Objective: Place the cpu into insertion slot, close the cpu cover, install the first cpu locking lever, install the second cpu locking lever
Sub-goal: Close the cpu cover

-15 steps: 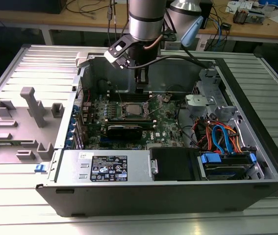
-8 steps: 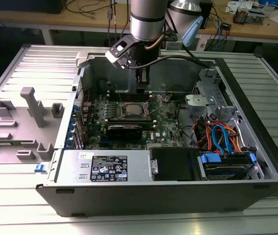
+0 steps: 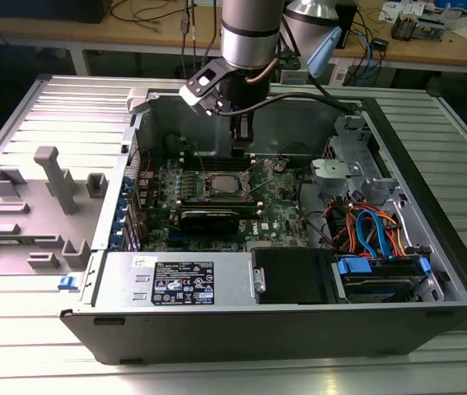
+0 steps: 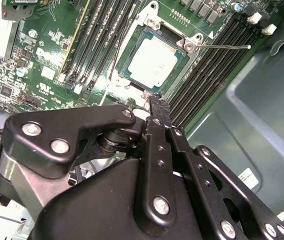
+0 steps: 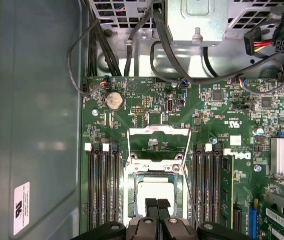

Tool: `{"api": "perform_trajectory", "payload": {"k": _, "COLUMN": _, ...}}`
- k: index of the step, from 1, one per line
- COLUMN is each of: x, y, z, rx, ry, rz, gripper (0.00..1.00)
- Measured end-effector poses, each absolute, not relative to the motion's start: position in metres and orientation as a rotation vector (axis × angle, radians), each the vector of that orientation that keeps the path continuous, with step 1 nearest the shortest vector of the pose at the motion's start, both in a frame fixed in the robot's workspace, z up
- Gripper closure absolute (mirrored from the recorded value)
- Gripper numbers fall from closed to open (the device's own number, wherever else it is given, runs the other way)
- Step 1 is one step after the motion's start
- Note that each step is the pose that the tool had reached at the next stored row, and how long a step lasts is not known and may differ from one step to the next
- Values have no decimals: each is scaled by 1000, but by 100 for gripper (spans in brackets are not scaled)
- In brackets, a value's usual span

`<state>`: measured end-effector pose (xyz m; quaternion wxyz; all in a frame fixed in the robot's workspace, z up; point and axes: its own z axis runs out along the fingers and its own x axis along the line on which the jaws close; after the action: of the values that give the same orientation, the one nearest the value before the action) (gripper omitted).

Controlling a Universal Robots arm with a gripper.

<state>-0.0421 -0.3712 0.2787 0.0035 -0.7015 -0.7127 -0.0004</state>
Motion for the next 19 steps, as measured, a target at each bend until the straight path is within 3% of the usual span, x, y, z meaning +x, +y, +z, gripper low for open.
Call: {"api": "perform_trajectory", "payload": {"k": 19, "x": -38, "y": -371, "z": 279, "rx": -2199, "ry": -2234, "rz": -1, "gripper": 89}}
